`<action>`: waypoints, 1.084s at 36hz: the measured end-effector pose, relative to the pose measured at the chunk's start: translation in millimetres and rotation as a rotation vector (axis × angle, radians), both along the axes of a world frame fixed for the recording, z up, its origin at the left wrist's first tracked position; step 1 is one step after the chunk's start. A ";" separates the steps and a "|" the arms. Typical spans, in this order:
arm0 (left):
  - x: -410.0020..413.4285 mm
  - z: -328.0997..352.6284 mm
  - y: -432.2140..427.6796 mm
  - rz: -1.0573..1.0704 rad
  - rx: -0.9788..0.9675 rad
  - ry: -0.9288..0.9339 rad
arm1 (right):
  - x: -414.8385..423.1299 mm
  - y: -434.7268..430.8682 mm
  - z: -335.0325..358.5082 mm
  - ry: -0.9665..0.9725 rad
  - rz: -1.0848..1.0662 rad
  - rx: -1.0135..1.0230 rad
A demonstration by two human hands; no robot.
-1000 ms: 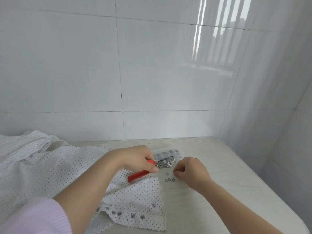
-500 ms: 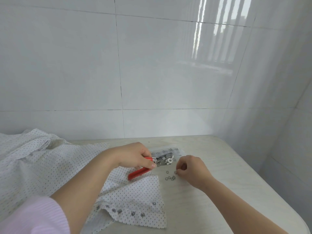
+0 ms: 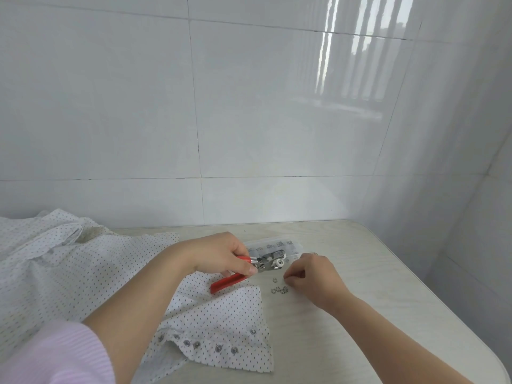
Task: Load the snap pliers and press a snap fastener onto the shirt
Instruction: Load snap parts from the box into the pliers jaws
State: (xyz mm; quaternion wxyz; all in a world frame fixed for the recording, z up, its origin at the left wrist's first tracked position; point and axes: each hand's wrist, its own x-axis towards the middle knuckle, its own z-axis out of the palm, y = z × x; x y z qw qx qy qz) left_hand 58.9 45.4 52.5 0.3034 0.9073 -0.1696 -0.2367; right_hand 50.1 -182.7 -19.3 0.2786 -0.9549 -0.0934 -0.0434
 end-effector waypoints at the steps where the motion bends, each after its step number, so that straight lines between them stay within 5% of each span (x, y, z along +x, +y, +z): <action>1: -0.3 -0.2 0.1 0.001 0.001 0.003 | 0.3 0.5 -0.2 -0.004 -0.001 -0.007; 11: 0.7 -1.2 1.1 -0.019 -0.011 0.005 | 0.9 2.0 -2.8 0.014 0.005 -0.064; 24: 1.4 -2.3 15.2 -0.054 -0.193 0.094 | 4.0 -6.5 6.7 0.148 -0.158 0.425; 39: -0.4 -1.2 23.9 -0.036 -0.239 0.123 | 5.7 -3.0 13.2 0.249 -0.112 0.653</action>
